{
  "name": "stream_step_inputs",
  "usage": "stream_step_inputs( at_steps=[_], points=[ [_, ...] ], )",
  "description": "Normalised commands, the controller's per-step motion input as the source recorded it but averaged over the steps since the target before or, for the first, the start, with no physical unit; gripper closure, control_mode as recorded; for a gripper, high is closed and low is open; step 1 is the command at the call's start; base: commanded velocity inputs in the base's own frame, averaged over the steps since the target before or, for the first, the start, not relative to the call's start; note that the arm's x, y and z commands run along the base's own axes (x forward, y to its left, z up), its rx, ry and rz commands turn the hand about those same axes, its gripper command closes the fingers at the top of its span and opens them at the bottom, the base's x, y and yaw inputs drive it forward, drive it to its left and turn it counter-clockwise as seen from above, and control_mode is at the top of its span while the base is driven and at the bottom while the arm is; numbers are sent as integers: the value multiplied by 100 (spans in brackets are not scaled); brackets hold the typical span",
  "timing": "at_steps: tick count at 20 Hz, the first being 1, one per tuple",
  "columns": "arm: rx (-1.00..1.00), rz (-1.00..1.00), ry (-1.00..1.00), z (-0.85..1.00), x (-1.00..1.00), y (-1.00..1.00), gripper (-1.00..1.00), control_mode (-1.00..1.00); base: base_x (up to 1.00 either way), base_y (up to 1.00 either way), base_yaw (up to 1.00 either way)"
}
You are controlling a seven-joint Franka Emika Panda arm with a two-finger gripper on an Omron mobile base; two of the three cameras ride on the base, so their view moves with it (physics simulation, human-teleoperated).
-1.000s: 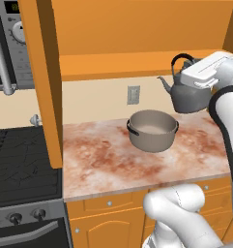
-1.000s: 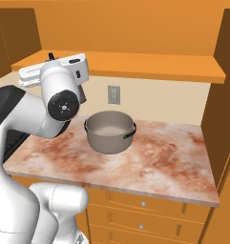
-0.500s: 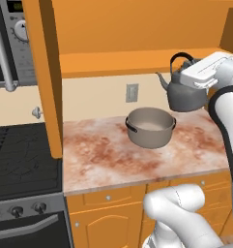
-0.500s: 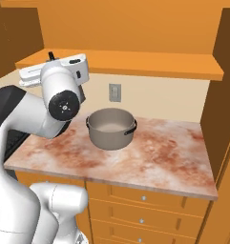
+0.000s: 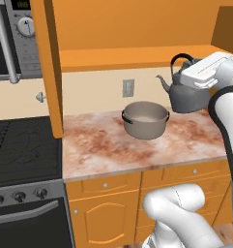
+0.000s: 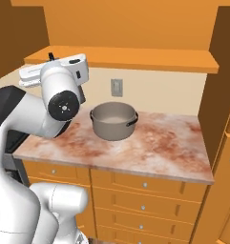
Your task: Pick the kettle from the cabinet and place it on a stove burner. Then pick the pot from the counter and place it on another stove burner. Finally, turn both burners on.
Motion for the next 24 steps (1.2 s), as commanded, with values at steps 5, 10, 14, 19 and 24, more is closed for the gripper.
stream_step_inputs(
  at_steps=[5, 10, 14, 19, 24],
  points=[
    [0, 0, 0, 0, 0, 0, 100, 100, -41, 26, -4],
    [0, 0, 0, 0, 0, 0, 100, 100, -44, 28, -5],
    [0, 0, 0, 0, 0, 0, 100, 100, -41, 35, -7],
    [0, 0, 0, 0, 0, 0, 100, 100, -38, 49, -9],
    [0, 0, 0, 0, 0, 0, 100, 100, -37, 50, -9]
  ],
)
